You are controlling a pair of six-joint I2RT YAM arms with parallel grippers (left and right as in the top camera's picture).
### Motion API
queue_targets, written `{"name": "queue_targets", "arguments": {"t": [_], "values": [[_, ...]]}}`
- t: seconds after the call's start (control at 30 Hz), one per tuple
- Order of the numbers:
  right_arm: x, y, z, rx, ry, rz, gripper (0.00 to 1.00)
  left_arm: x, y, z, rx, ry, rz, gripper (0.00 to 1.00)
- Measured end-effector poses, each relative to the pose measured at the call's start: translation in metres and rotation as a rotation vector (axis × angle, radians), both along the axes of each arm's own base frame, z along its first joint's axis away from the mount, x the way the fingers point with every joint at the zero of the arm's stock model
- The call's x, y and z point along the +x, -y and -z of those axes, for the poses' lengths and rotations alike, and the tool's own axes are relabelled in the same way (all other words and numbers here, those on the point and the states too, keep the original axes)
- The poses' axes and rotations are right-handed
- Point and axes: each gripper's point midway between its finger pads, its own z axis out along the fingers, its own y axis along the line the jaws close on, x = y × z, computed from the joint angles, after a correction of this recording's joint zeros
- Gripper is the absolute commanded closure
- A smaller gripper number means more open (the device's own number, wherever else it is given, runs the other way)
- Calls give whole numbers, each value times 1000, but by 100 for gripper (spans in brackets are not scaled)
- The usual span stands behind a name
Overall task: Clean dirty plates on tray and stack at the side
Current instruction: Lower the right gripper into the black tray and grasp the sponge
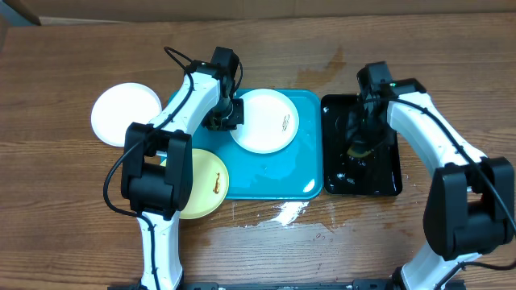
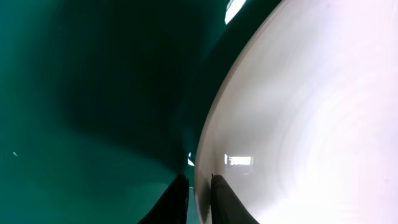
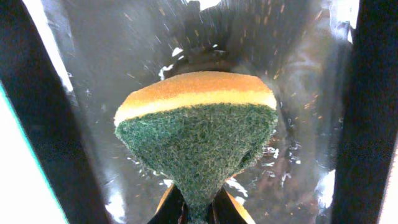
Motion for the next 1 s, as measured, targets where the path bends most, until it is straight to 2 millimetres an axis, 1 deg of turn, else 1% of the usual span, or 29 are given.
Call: {"name": "queue_targets", "arguments": {"t": [0.1,0.2,0.27,0.3,0.37,0.43,0.47,0.57,0.67,0.8,0.87,0.9,0.93,0.97,1.0], "values": [[-3,-1,-12,9,12,4,96,-1,0,0,1,-3,0,84],[-6,-1,-20,14,17,12,96,-1,0,0,1,-3,0,85],[-13,0,-21,13,-8,22,96,-1,0,0,1,-4,0,87],[-13,0,-21,14,-4,28,96,-1,0,0,1,-5,0,88],[-4,0,-23,14,32,33,96,-2,0,0,2,-7,0,91],[-6,-1,-23,18,24,34,96,-2,0,0,2,-7,-5,96],[-9,-1,-23,21,14,34,96,-1,0,0,1,-6,-7,96],[-2,-4,-26,40,47,35,96,-3,1,0,-4,-11,-4,96],[-9,-4,-27,41,23,35,96,-3,1,0,-8,-12,-5,96],[-10,-4,-28,41,23,35,96,-3,1,0,-8,-12,-5,96],[-6,-5,-29,44,38,34,96,-3,1,0,-8,-12,-5,96],[-2,-5,-30,46,54,31,94,-3,1,0,-9,-12,-6,96],[0,-6,-30,49,63,29,85,-2,1,0,-9,-11,-6,96],[1,-6,-30,50,67,25,72,-2,1,0,-9,-10,-6,96],[0,-6,-30,50,66,18,67,-2,1,0,-9,-10,-6,96]]}}
